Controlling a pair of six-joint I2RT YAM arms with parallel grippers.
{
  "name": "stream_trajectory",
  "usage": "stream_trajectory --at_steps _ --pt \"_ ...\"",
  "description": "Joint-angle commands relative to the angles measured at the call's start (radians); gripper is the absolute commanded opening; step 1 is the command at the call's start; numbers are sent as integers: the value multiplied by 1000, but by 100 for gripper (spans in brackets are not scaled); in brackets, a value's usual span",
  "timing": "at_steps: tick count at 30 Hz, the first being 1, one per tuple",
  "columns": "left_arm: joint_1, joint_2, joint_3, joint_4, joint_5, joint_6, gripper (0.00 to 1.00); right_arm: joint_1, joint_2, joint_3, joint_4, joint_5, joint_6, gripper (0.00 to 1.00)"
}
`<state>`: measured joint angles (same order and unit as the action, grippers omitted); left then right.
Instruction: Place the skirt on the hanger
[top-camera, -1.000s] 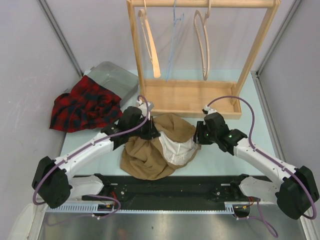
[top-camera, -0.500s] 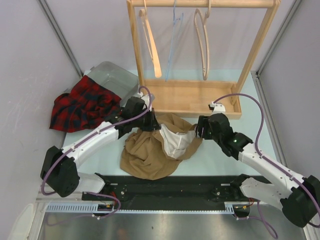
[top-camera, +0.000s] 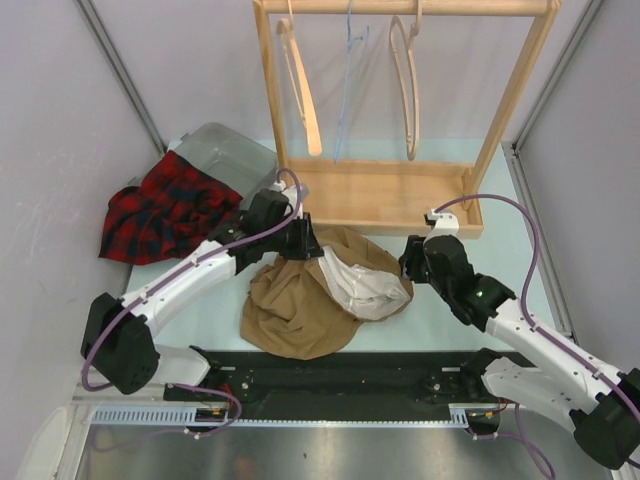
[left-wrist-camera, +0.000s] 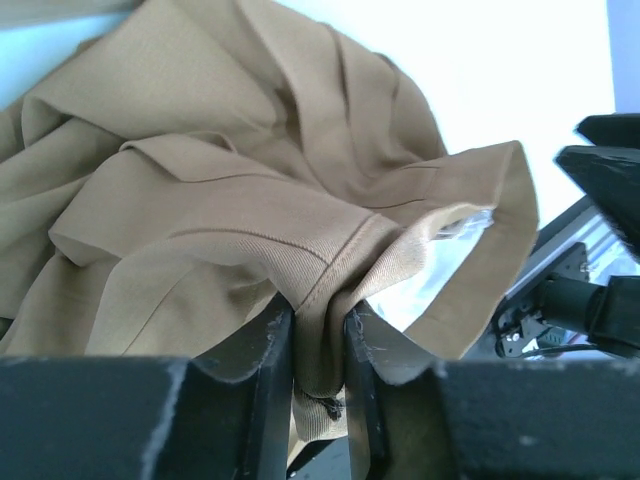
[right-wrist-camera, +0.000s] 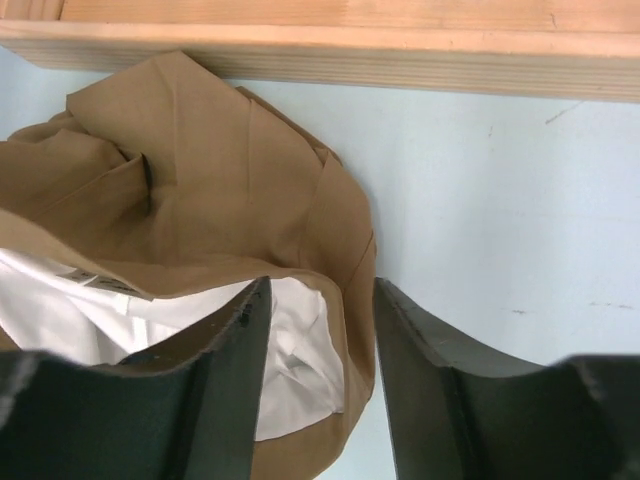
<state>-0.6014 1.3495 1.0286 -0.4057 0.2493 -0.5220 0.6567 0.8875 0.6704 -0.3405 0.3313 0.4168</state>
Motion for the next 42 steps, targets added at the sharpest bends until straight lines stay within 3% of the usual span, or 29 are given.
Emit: stream_trajectory --at_steps 1,4,5,8,12,17,20,28,36,42 --pt "8 -82 -2 39 25 16 27 11 -1 0 24 18 1 46" --pt "8 -90 -18 33 25 11 35 14 5 18 18 5 -6 42" --pt "8 -93 -21 28 22 11 53 15 7 24 14 -1 -6 42" --pt "6 -107 -19 8 5 19 71 21 1 43 -2 -8 -13 42" --pt "8 -138 1 -39 -45 40 83 23 4 63 -23 -2 -16 46" --pt "8 -185 96 -97 -107 97 87 23 28 107 -49 11 -16 51" --pt "8 -205 253 -127 -134 141 88 23 31 129 -60 12 -15 54" --pt "6 -210 569 -79 -38 249 91 21 39 153 -80 14 -15 58" --pt "8 78 961 -10 -18 280 92 21 45 161 -65 8 -4 59" --pt "8 395 1339 -76 -165 284 91 6 64 155 -35 11 -18 60"
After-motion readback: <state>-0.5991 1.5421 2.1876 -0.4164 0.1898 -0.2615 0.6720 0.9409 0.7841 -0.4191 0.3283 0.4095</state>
